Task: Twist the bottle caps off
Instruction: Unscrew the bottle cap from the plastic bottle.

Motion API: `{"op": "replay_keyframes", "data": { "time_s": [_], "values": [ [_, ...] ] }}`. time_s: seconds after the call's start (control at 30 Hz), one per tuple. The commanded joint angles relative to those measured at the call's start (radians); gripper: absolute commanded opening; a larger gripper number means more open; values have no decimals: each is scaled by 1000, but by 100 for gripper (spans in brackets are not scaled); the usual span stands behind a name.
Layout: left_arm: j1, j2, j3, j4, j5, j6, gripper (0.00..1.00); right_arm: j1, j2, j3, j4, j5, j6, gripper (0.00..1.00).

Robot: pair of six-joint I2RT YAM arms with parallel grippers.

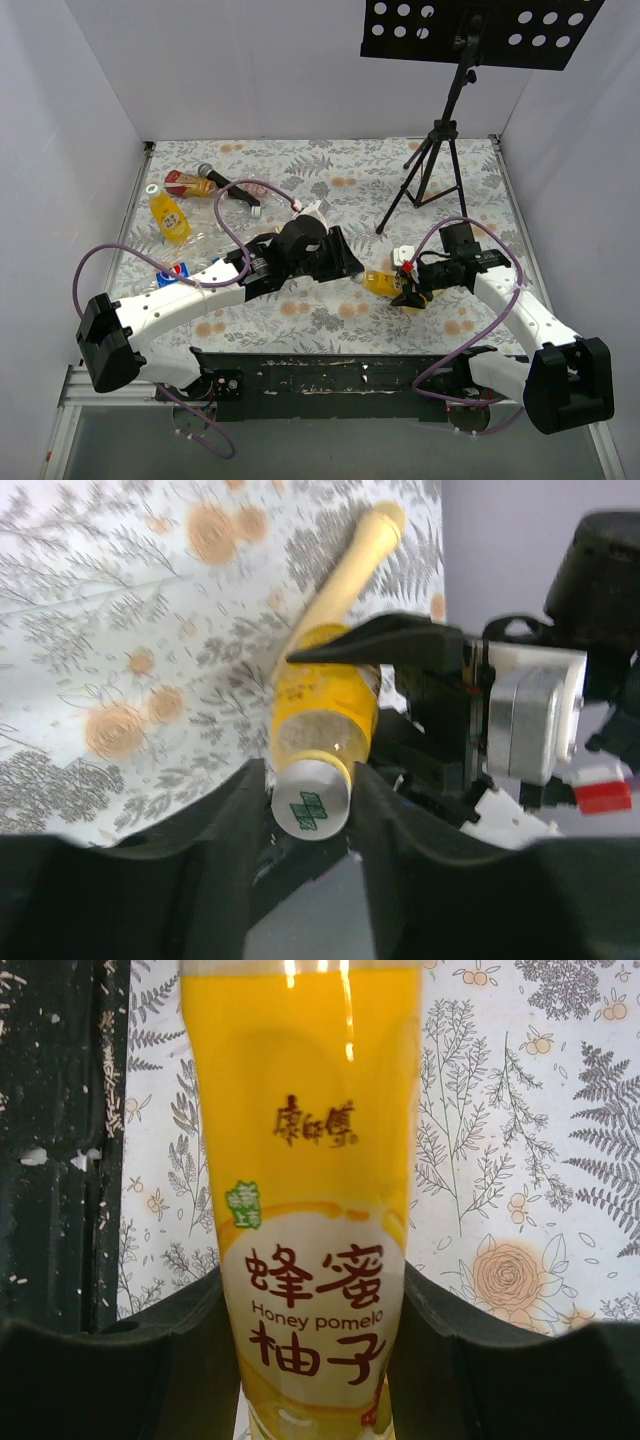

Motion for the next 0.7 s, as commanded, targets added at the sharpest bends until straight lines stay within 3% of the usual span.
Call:
{"op": "replay_keyframes", "data": {
  "time_s": [0.0, 0.07, 0.2, 0.3, 0.4, 0.5, 0.67],
  "values": [
    [14, -32, 81, -32, -168, -67, 54, -6, -3, 29, -6, -34, 1, 1],
    [16, -58, 75, -35, -217, -42, 68, -14, 0, 29, -3, -41, 4, 1],
    [22, -148, 32, -10, -259, 62, 84, -31, 5, 37, -6, -61, 8, 1],
    [29, -244, -69, 149, -140, 351, 98, -43, 9, 40, -11, -72, 10, 1],
    [34, -344, -200, 302, 137, 744, 98, -51, 14, 43, -18, -84, 10, 1],
    [34, -372, -275, 333, 305, 1031, 98, -57, 22, 52, -23, -93, 19, 1],
    [34, -296, -294, 336, 413, 1283, 98, -72, 49, 72, 3, -107, 116, 1]
  ]
}}
